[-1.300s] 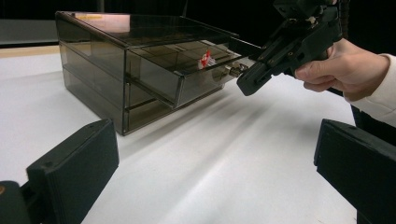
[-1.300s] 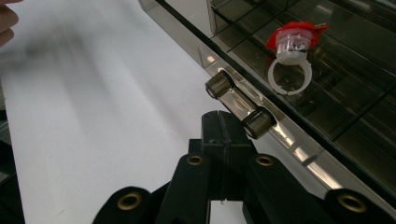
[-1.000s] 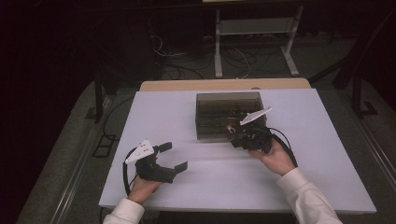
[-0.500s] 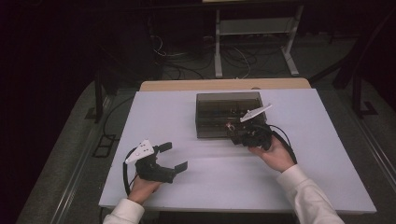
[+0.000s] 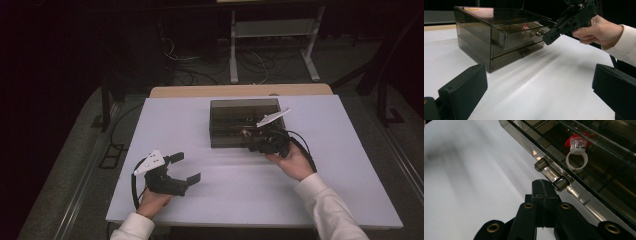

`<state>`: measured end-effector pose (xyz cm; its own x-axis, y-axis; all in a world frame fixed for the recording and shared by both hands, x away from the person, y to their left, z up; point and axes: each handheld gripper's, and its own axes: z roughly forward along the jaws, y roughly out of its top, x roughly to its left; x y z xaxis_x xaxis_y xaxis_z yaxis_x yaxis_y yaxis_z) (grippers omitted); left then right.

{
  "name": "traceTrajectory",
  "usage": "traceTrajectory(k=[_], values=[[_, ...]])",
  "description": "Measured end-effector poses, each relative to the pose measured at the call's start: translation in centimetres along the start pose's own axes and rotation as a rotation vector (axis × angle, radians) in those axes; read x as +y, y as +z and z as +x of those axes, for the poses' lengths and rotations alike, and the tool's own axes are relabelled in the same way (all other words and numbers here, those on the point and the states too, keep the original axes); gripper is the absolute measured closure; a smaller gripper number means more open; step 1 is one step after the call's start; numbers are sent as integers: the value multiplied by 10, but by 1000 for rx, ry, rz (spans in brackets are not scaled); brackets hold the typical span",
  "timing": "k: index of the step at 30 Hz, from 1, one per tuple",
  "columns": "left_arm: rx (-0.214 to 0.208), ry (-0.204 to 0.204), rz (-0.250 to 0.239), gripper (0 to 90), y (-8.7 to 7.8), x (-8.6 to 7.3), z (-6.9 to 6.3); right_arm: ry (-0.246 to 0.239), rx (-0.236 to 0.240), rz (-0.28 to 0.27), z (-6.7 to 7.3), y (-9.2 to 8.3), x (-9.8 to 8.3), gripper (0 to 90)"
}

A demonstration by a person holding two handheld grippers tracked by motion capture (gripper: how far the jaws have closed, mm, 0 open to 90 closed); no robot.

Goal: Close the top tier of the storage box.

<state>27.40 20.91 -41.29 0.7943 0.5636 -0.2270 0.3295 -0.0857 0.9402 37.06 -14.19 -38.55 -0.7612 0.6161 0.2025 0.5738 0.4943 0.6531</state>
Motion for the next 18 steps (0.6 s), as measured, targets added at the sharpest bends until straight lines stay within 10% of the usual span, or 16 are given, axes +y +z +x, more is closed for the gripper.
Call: traceTrajectory(k=[18], values=[[-1, 3, 4, 0, 0, 0, 0, 29, 1, -17, -8, 4, 4, 892]])
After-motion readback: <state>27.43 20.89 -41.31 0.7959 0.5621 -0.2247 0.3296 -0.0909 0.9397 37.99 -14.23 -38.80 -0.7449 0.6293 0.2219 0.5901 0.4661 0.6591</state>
